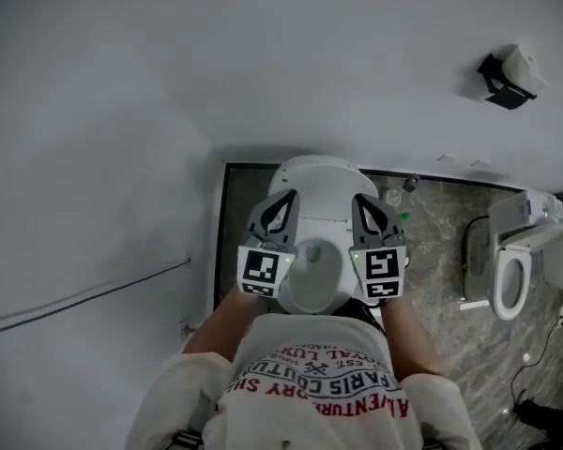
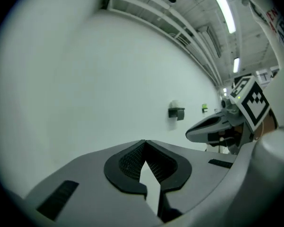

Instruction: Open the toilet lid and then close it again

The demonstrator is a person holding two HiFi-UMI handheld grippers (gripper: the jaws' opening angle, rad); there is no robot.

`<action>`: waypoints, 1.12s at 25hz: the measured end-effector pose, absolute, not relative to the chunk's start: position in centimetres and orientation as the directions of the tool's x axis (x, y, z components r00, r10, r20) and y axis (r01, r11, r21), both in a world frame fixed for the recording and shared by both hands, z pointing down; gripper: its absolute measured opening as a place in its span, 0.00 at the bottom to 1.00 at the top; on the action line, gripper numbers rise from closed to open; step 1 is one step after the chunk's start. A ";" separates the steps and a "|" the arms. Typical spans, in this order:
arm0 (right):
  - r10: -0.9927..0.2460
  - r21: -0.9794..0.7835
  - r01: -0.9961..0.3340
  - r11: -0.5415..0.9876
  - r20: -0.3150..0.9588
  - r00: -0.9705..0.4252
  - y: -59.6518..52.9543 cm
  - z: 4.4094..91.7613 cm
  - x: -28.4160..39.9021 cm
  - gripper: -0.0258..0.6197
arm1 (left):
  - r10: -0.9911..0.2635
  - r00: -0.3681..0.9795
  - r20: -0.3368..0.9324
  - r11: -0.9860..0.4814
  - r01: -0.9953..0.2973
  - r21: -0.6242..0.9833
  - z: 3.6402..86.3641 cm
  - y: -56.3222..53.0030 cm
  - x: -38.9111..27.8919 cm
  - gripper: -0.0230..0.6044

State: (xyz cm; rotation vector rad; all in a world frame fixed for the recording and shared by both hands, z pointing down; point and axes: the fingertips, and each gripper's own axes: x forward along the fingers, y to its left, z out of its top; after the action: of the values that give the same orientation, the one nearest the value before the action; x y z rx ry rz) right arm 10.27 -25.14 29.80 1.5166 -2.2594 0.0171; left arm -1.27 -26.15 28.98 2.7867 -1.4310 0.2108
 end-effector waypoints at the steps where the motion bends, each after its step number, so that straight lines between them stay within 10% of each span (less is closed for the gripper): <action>1: -0.896 0.200 -0.902 0.382 0.320 -0.308 -24.2 29.1 10.1 0.07 | -0.810 0.574 0.121 -0.580 -0.815 -0.018 28.5 -25.2 -1.9 0.05; 28: -0.951 0.071 -0.970 0.234 0.226 -0.213 -15.7 25.1 7.3 0.07 | -0.796 0.601 0.069 -0.596 -0.798 0.086 23.4 -17.0 -5.5 0.04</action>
State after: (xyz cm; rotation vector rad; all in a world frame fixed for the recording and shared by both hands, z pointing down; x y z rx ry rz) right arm 7.34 -15.75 25.09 1.8133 -2.2834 0.1255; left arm -5.51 -17.01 23.42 2.7139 -1.3560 0.0352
